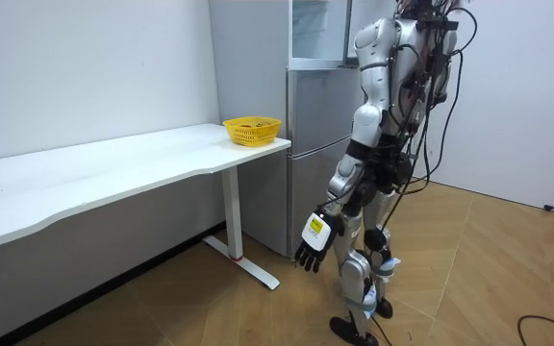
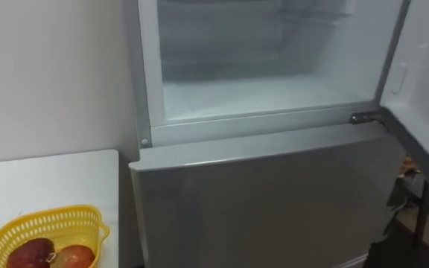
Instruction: Retrieve from the upper fridge
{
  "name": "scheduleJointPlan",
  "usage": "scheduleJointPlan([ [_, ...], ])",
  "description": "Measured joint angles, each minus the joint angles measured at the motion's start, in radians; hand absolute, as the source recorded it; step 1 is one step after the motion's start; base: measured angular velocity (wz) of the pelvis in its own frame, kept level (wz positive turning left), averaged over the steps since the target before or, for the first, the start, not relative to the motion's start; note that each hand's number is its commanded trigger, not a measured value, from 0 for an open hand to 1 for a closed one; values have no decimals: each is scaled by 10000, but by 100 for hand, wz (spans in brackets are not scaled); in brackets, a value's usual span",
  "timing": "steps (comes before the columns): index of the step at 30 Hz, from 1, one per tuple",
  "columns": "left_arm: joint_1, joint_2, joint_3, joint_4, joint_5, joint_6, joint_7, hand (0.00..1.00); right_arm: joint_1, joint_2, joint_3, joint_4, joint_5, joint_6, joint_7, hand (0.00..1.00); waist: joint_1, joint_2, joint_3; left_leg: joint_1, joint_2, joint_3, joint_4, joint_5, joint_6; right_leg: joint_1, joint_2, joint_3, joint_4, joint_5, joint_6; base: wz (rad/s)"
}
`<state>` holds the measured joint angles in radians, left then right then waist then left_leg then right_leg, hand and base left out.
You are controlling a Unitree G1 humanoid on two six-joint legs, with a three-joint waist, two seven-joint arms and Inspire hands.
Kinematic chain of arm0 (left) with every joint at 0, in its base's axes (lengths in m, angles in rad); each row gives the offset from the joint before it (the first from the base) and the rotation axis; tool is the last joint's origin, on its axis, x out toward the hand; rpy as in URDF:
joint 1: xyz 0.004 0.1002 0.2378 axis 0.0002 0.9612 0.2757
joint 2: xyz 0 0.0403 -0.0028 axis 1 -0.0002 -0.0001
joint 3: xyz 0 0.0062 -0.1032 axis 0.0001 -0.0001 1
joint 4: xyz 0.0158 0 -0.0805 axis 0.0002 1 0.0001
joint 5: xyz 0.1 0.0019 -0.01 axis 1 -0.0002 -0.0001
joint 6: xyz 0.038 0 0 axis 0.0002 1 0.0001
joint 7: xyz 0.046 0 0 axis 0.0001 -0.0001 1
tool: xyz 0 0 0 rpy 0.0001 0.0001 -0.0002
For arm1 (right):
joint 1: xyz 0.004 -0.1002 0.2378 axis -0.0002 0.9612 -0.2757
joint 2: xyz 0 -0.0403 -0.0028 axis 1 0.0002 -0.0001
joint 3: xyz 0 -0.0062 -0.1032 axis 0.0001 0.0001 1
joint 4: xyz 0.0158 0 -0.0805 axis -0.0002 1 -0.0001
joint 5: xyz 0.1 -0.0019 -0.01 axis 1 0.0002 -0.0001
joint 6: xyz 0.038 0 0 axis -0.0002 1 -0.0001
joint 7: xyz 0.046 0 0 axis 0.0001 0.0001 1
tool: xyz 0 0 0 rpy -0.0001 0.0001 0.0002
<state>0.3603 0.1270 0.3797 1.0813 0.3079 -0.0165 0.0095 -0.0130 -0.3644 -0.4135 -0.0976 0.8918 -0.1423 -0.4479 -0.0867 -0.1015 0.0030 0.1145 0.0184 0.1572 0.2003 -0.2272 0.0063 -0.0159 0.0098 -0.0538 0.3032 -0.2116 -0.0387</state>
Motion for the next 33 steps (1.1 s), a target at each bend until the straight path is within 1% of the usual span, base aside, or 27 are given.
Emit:
scheduleJointPlan([
  [1, -8, 16, -27, 12, -13, -26, -5, 0, -23, 0, 64, -198, 32, 112, 31, 0, 203, -87, -13, -1, 9, -9, 14, 9, -14, -9, 13, 5, 22, 44, -76, 3],
  [2, -10, 50, -52, 14, -18, -60, -5, 0, -28, -3, 64, -414, 19, 128, 31, 0, 313, -147, -16, 0, 19, -32, 27, 11, -18, 9, 22, -10, 17, 48, -83, 5],
  [3, -1, 163, -162, 25, -17, -113, 0, 0, -106, -5, 86, -842, -5, 93, 61, 0, 500, -281, -14, 1, 56, -73, 62, 20, -36, 99, 55, -64, -85, 80, -131, 18],
  [4, -1, 311, -313, 51, -17, -113, 6, 0, -236, -6, 81, -1104, -6, -31, 237, 0, 650, -418, -10, 6, 100, -184, 86, 37, -67, 280, 96, -191, -328, 170, -165, 29],
  [5, 0, 387, -415, 56, -17, -108, 10, 0, -319, -7, 78, -1191, -11, -128, 361, 0, 664, -320, -9, -3, 122, -276, 125, 40, -76, 405, 104, -303, -484, 224, -176, 40],
  [6, 22, 469, -621, 69, -17, -94, 22, 0, -515, -22, 120, -1338, -27, -215, 623, 0, 728, -436, -7, 0, 150, -396, 157, 39, -82, 578, 124, -403, -694, 296, -187, 33],
  [7, 21, 478, -715, 70, -15, -77, 26, 0, -585, -34, 155, -1456, -43, -218, 697, 0, 795, -460, -7, -1, 155, -455, 170, 33, -91, 637, 127, -481, -754, 316, -188, 35],
  [8, 10, 460, -896, 75, -10, -50, 27, 0, -618, -28, 125, -1496, -312, -238, 654, 0, 890, -470, -9, -6, 157, -553, 183, 17, -108, 766, 121, -618, -902, 365, -181, 25],
  [9, 12, 388, -917, 91, -10, -39, 23, 0, -626, -28, 156, -1497, -450, -247, 790, 0, 973, -422, -9, -30, 152, -617, 182, -4, -100, 869, 119, -682, -1007, 402, -159, 30],
  [11, -23, 378, -918, 99, 11, 9, 26, 0, -629, -28, 244, -1528, -608, -247, 1047, 0, 1037, -351, -8, -74, 106, -771, 121, -27, -88, 881, 97, -743, -987, 399, -141, 19],
  [13, -85, 392, -916, 105, 8, 127, 59, 0, -716, -29, 439, -1653, -711, -247, 1367, 0, 1217, -180, -28, -107, 94, -784, 57, -26, -86, 895, 92, -750, -987, 395, -134, 5],
  [15, -93, 389, -917, 107, -2, 165, 80, 0, -875, -31, 607, -1653, -792, -232, 1588, 0, 1230, -55, -23, -138, 93, -796, 46, -20, -85, 915, 84, -834, -983, 399, -134, 7],
  [16, -46, 369, -917, 102, -5, 181, 95, 0, -855, 2, 676, -1768, -1068, -401, 1542, 0, 1208, 4, -42, -148, 91, -811, 46, -19, -86, 914, 79, -853, -992, 399, -133, 7],
  [17, 8, 345, -917, 102, -5, 186, 98, 0, -858, -1, 695, -1813, -1103, -398, 1579, 0, 1190, 29, -56, -147, 88, -806, 47, -19, -85, 913, 75, -852, -1000, 399, -133, 0],
  [19, 21, 322, -912, 76, -4, 238, 99, 0, -858, -7, 690, -1821, -1113, -389, 1719, 0, 1097, 103, -32, -155, 91, -785, 46, -15, -85, 870, 70, -838, -1007, 394, -134, -4],
  [23, 14, 298, -913, -8, -4, 233, 142, 0, -860, -7, 688, -1821, -1123, -396, 1803, 0, 1084, 113, -35, -125, 93, -763, 37, -15, -86, 873, 72, -817, -1019, 347, -126, 0],
  [25, 22, 270, -913, -6, -5, 233, 220, 0, -860, -7, 687, -1819, -1112, -346, 1846, 0, 1090, 136, 9, 1, 92, -756, 7, -15, -86, 895, 79, -784, -1105, 341, -120, 0],
  [26, 24, 267, -912, -2, -1, 233, 234, 0, -860, -7, 678, -1819, -1112, -334, 1857, 0, 1090, 124, -2, 14, 92, -755, -1, -16, -86, 920, 83, -786, -1138, 341, -119, 0],
  [27, 27, 250, -912, 5, -1, 235, 291, 0, -859, -7, 654, -1809, -1123, -308, 1870, 0, 1077, 156, 27, 17, 90, -765, -17, -17, -86, 963, 83, -801, -1157, 337, -114, 4],
  [28, 31, 228, -911, 7, 1, 237, 320, 0, -859, -7, 632, -1786, -1199, -304, 1864, 0, 1048, 137, 18, 37, 84, -782, -27, -19, -86, 987, 80, -827, -1162, 330, -104, 5],
  [30, 29, 223, -906, 6, 2, 237, 321, 0, -853, -8, 597, -1772, -1360, -285, 1748, 0, 930, 138, 29, 37, 75, -830, -33, -18, -86, 1014, 86, -877, -1181, 331, -104, 8],
  [32, 20, 226, -893, 3, 0, 237, 363, 0, -846, -8, 454, -1769, -1871, -168, 1512, 0, 869, 81, 7, 14, 62, -890, -38, -18, -86, 1026, 77, -919, -1155, 332, -103, 8],
  [33, 18, 218, -895, 9, 1, 235, 479, 0, -844, -8, 289, -1724, -2370, -95, 1252, 0, 876, 61, -4, 11, 60, -890, -40, -18, -86, 1027, 78, -918, -1158, 331, -102, 4],
])
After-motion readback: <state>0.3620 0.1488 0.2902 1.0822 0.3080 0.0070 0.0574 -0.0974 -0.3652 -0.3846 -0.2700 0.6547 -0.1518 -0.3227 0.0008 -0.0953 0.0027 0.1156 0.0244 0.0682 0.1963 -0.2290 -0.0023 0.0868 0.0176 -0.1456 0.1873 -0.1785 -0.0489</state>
